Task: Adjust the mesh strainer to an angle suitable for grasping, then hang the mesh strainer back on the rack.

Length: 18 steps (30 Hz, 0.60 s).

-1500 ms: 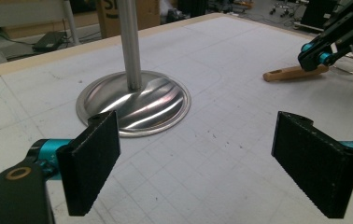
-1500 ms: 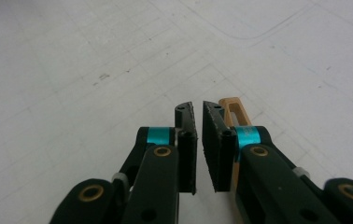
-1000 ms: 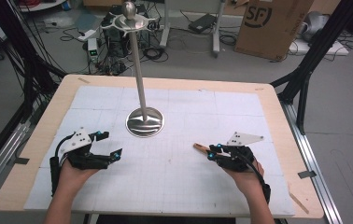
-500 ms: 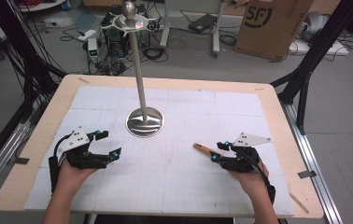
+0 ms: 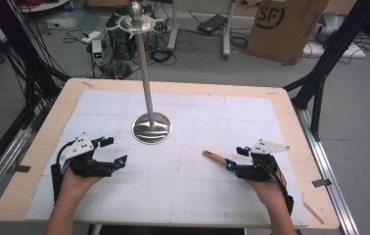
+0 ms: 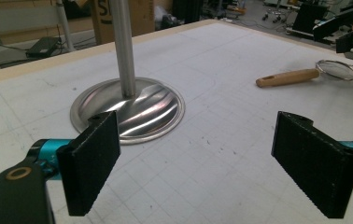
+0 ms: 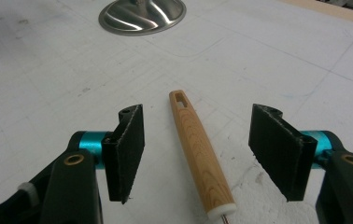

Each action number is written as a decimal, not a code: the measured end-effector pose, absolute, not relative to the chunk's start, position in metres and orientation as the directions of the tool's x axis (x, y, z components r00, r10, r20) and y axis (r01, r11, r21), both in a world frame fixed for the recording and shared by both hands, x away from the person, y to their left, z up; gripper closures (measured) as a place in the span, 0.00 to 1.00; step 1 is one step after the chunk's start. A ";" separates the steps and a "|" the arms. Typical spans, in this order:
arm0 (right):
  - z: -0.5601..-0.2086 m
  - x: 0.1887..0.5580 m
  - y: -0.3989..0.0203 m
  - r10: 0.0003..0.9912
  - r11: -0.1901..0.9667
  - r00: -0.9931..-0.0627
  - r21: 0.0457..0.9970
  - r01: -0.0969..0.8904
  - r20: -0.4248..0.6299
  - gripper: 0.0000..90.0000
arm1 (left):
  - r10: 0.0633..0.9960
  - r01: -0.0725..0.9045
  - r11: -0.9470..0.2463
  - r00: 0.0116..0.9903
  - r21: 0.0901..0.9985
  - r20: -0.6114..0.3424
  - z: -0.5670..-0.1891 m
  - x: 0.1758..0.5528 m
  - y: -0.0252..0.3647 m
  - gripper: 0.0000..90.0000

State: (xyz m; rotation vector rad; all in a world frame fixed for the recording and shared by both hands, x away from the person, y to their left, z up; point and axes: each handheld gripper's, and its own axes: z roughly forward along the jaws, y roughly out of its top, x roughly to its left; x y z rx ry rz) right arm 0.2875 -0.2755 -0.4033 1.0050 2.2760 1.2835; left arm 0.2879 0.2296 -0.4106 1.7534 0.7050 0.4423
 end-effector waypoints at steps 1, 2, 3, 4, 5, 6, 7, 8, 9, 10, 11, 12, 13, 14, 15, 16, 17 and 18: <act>-0.404 0.288 -0.276 0.722 0.340 -0.690 0.844 0.416 0.049 0.39 | 0.659 0.233 -0.182 0.750 0.955 -0.057 -0.411 0.288 0.230 0.18; -0.404 0.288 -0.276 0.721 0.343 -0.691 0.842 0.417 0.049 0.39 | 0.659 0.234 -0.180 0.750 0.955 -0.059 -0.410 0.287 0.230 0.18; -0.404 0.289 -0.276 0.722 0.342 -0.690 0.841 0.420 0.051 0.39 | 0.659 0.233 -0.182 0.750 0.955 -0.057 -0.410 0.287 0.230 0.18; -0.404 0.289 -0.276 0.721 0.342 -0.691 0.841 0.419 0.051 0.39 | 0.658 0.232 -0.179 0.751 0.956 -0.059 -0.410 0.287 0.231 0.18; -0.404 0.289 -0.275 0.719 0.345 -0.693 0.839 0.420 0.051 0.39 | 0.659 0.231 -0.177 0.749 0.957 -0.059 -0.410 0.287 0.231 0.18; -0.404 0.289 -0.273 0.717 0.348 -0.695 0.837 0.421 0.052 0.39 | 0.660 0.231 -0.177 0.749 0.957 -0.059 -0.410 0.287 0.231 0.18; -0.404 0.289 -0.272 0.714 0.355 -0.698 0.835 0.421 0.048 0.39 | 0.660 0.232 -0.176 0.749 0.957 -0.060 -0.410 0.287 0.231 0.18; -0.403 0.290 -0.272 0.712 0.358 -0.701 0.835 0.418 0.046 0.39 | 0.660 0.232 -0.174 0.749 0.957 -0.061 -0.409 0.287 0.231 0.18; -0.403 0.290 -0.271 0.711 0.359 -0.702 0.835 0.417 0.045 0.39 | 0.660 0.230 -0.172 0.748 0.958 -0.061 -0.409 0.287 0.231 0.18; -0.403 0.290 -0.270 0.710 0.361 -0.703 0.834 0.418 0.045 0.39 | 0.660 0.229 -0.170 0.748 0.958 -0.061 -0.409 0.287 0.231 0.18; -0.403 0.291 -0.269 0.711 0.361 -0.702 0.834 0.417 0.043 0.39 | 0.659 0.229 -0.170 0.749 0.958 -0.062 -0.409 0.287 0.232 0.18; -0.403 0.291 -0.269 0.709 0.364 -0.704 0.833 0.417 0.042 0.39 | 0.659 0.229 -0.170 0.750 0.958 -0.062 -0.409 0.287 0.232 0.18; -0.404 0.292 -0.269 0.710 0.364 -0.703 0.832 0.418 0.042 0.39 | 0.659 0.229 -0.170 0.750 0.958 -0.062 -0.409 0.287 0.232 0.18; -0.404 0.292 -0.268 0.711 0.367 -0.702 0.830 0.421 0.041 0.39 | 0.660 0.229 -0.170 0.749 0.959 -0.062 -0.410 0.287 0.232 0.18; -0.404 0.292 -0.268 0.711 0.367 -0.702 0.828 0.423 0.043 0.39 | 0.660 0.230 -0.171 0.748 0.958 -0.062 -0.410 0.288 0.232 0.18; -0.404 0.293 -0.268 0.711 0.370 -0.702 0.826 0.424 0.042 0.39 | 0.661 0.232 -0.171 0.748 0.958 -0.063 -0.410 0.288 0.232 0.18; -0.404 0.293 -0.268 0.709 0.373 -0.704 0.826 0.422 0.039 0.39 | 0.662 0.232 -0.170 0.747 0.958 -0.064 -0.410 0.288 0.232 0.18; -0.404 0.293 -0.268 0.707 0.373 -0.706 0.825 0.424 0.043 0.39 | 0.663 0.233 -0.169 0.746 0.958 -0.065 -0.410 0.288 0.232 0.18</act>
